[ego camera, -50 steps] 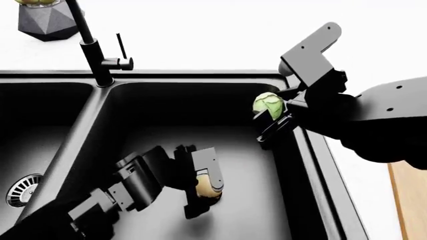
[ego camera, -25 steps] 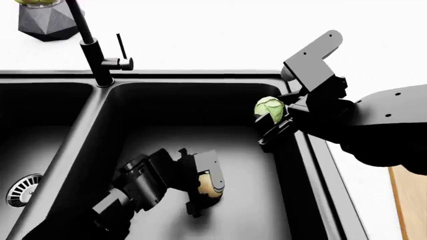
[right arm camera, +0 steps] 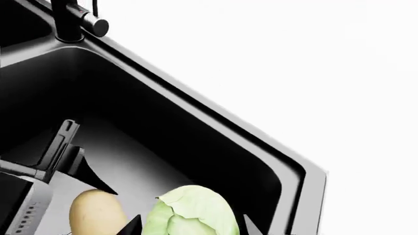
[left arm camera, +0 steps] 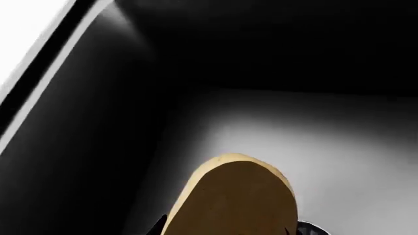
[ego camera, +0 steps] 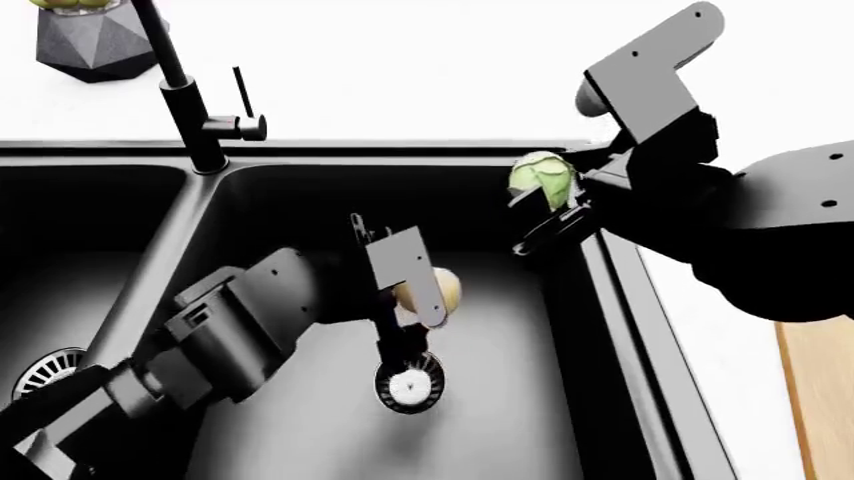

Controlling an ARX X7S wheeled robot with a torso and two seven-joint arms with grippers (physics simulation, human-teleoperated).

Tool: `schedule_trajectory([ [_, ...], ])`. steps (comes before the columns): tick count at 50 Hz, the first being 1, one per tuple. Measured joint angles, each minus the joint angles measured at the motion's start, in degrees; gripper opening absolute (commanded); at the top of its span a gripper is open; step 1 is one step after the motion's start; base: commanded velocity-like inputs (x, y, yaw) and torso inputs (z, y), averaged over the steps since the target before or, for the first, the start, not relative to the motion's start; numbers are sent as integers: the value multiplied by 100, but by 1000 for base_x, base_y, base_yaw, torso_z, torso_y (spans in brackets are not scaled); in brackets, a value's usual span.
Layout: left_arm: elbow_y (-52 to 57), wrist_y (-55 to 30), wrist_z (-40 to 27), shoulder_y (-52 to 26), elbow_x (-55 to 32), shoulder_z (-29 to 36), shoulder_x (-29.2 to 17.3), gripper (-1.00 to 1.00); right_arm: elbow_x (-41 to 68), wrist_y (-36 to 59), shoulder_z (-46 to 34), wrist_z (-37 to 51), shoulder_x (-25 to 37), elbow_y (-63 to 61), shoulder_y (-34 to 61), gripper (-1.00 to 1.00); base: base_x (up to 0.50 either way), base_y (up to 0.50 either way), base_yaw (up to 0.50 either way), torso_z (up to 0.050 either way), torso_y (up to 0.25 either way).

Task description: Pick the vegetables from the sink and place them on the cutting board.

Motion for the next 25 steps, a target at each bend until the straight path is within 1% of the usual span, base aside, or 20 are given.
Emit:
schedule_trajectory([
  [8,871,-423,-730,-71,-149,-590,-223,-100,239,-235,312,551,13,44,23,-100,0,0,0,0,1],
  [9,975,-470,-825,-70,-172,-669,-248,-100,273,-270,353,622,20,29,17,-100,0,0,0,0,158],
  [25,3133,-1245,-2773,367,-559,-2117,-547,-100,712,-1004,1047,1522,281,-802,-398,-100,0,0,0,0,250],
])
